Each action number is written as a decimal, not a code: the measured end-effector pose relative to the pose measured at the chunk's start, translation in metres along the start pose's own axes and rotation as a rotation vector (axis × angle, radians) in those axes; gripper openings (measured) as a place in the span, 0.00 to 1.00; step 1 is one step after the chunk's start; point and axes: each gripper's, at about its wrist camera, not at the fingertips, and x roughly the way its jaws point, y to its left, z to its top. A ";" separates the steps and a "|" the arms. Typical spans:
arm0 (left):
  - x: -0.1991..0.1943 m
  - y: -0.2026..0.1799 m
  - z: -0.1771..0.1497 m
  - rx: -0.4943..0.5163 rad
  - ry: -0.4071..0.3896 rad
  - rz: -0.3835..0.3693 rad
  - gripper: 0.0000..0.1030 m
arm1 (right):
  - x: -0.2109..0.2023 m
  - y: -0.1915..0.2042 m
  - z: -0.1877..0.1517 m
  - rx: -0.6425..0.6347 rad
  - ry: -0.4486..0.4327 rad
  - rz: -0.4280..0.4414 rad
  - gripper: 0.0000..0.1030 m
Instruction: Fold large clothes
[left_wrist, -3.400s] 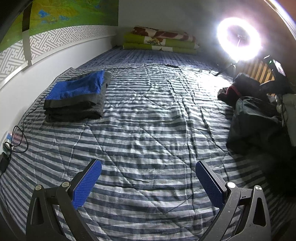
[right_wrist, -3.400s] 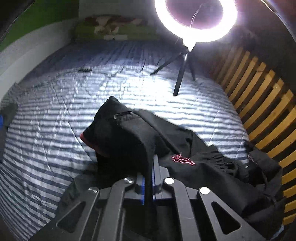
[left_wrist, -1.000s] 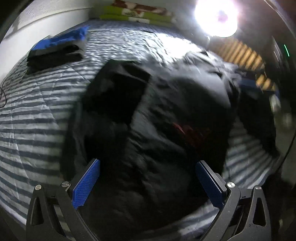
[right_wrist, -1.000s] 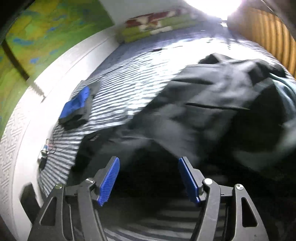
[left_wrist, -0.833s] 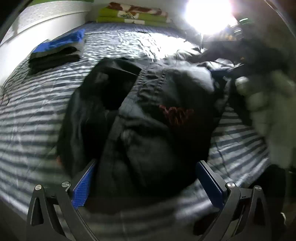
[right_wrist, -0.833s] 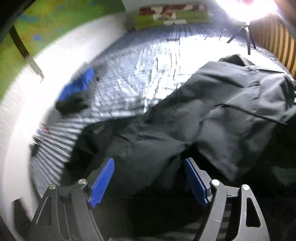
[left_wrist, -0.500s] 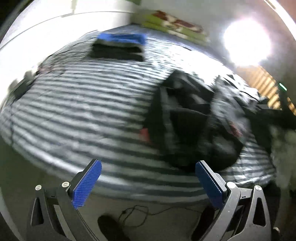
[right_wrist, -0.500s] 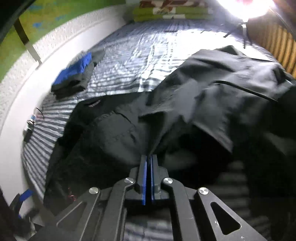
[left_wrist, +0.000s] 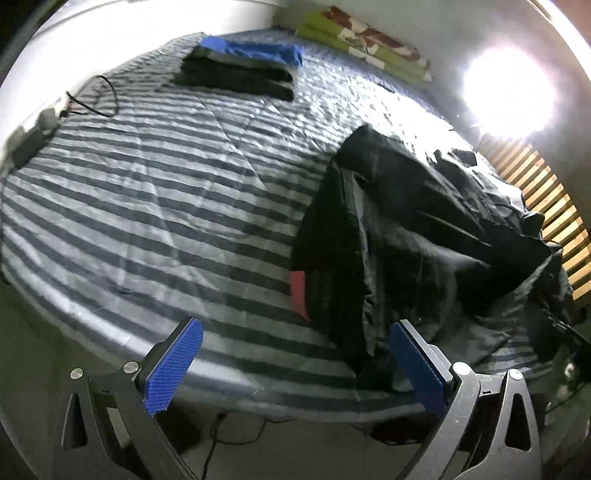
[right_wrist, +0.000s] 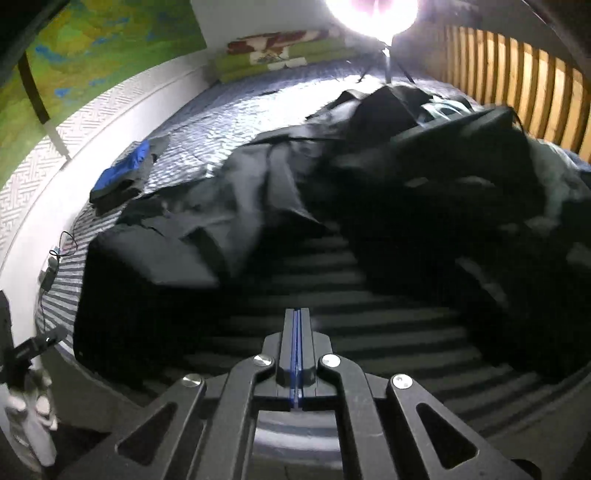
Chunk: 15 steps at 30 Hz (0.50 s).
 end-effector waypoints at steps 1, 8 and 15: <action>0.006 -0.002 0.000 0.002 0.010 -0.001 1.00 | -0.003 -0.004 0.000 -0.005 0.000 0.010 0.00; 0.039 -0.023 0.000 0.044 0.050 -0.034 1.00 | -0.026 0.019 0.035 -0.043 -0.071 0.060 0.58; 0.037 -0.040 -0.003 0.099 0.032 -0.035 0.90 | 0.022 0.116 0.077 -0.172 -0.008 0.103 0.72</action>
